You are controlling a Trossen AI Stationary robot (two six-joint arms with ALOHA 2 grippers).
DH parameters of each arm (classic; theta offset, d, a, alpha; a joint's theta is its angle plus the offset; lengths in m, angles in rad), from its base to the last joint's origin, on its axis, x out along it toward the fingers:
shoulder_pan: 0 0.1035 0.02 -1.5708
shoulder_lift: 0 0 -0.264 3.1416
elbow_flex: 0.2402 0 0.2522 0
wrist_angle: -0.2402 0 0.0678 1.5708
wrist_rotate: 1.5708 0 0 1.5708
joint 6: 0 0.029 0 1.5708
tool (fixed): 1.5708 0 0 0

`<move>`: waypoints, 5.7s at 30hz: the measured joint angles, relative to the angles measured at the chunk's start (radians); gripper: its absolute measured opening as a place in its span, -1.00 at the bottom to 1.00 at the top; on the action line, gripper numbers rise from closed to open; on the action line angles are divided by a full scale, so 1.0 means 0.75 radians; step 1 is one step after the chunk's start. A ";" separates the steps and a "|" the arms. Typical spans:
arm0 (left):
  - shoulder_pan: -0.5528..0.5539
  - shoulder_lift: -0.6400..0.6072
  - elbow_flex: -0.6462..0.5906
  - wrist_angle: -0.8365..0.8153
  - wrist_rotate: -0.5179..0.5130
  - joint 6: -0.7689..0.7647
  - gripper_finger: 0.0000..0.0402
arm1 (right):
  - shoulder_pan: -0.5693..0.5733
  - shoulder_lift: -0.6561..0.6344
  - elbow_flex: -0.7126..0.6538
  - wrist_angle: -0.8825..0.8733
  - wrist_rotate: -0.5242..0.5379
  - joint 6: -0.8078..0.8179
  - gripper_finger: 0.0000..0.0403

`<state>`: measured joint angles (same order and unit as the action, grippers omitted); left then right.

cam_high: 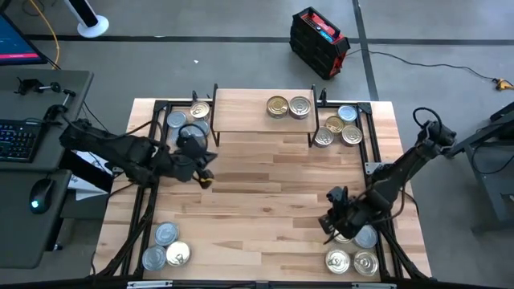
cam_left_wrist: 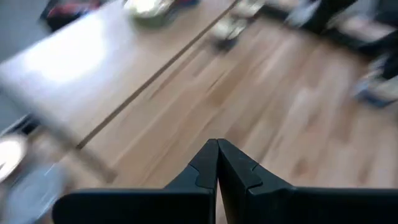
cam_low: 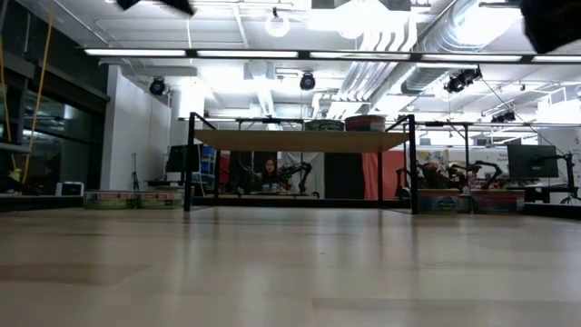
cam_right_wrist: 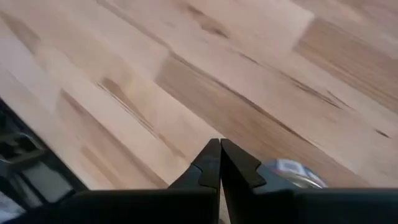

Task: Stack canned seafood by type on shelf
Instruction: Stack the green tuna can on top of the green tuna can on the shelf

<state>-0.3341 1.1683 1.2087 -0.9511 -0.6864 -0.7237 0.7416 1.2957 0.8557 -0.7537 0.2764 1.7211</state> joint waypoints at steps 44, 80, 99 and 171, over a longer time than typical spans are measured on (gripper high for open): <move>-0.176 0.008 -0.002 -0.284 0.011 -0.697 -1.00 | -0.645 -0.731 0.010 -0.245 0.817 -0.459 -1.00; -0.134 0.008 -0.002 -0.266 0.110 -0.631 -1.00 | -2.066 -0.182 -0.577 0.720 0.072 -0.405 -1.00; -0.134 0.008 -0.002 -0.266 0.144 -0.395 -1.00 | -1.889 -0.232 -0.570 0.336 0.012 -0.346 -1.00; -0.315 0.326 -0.017 0.702 0.285 0.443 -1.00 | -0.526 0.549 0.615 0.198 -0.227 -1.203 -1.00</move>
<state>-0.5700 1.4127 1.1963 -0.4247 -0.4726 -0.3917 0.3474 1.7071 1.3170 -0.6049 0.1059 0.8189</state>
